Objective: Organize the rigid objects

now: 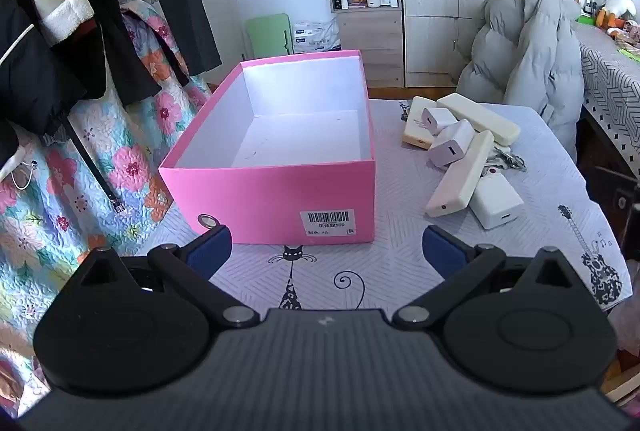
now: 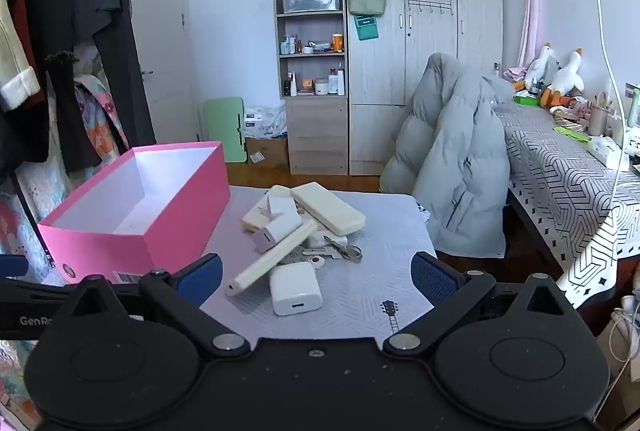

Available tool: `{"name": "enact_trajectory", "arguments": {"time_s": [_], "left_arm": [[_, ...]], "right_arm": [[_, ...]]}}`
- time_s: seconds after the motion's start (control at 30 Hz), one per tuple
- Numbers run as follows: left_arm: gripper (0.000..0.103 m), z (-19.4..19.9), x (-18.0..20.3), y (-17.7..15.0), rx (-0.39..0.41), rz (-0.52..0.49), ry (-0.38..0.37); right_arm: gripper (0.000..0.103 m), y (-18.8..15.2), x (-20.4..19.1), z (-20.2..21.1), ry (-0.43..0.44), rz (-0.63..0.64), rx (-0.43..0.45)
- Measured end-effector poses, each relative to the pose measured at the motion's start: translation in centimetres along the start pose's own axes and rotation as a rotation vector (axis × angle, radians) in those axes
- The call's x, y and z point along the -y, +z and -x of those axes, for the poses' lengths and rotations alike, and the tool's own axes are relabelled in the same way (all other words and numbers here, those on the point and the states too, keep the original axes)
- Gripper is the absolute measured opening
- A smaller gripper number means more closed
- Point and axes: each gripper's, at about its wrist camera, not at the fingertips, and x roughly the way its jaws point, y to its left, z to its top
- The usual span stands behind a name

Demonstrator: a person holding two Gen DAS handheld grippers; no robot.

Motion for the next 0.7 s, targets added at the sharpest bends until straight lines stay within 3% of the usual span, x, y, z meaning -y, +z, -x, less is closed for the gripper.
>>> {"name": "enact_trajectory", "arguments": {"time_s": [0.17,0.33,0.57,0.7], "left_arm": [[0.103,0.0,-0.1,0.0,0.001,0.008,-0.007],[0.103,-0.3,0.4,-0.3,0.002,0.002,-0.004],[0.103,-0.2,0.1,-0.1,-0.004,-0.003,-0.016],[0.103,0.4,0.0,-0.2,0.037,-0.005,-0.041]], "right_arm": [[0.102,0.2,-0.3,-0.1,-0.003,-0.002,-0.002],[0.102,-0.8,2.3,-0.2,-0.015,-0.021,-0.009],[0.102,-0.6,0.7,-0.9,-0.054,-0.007,-0.041],[0.102,-0.7,0.6,-0.9,-0.055,0.003,-0.05]]}}
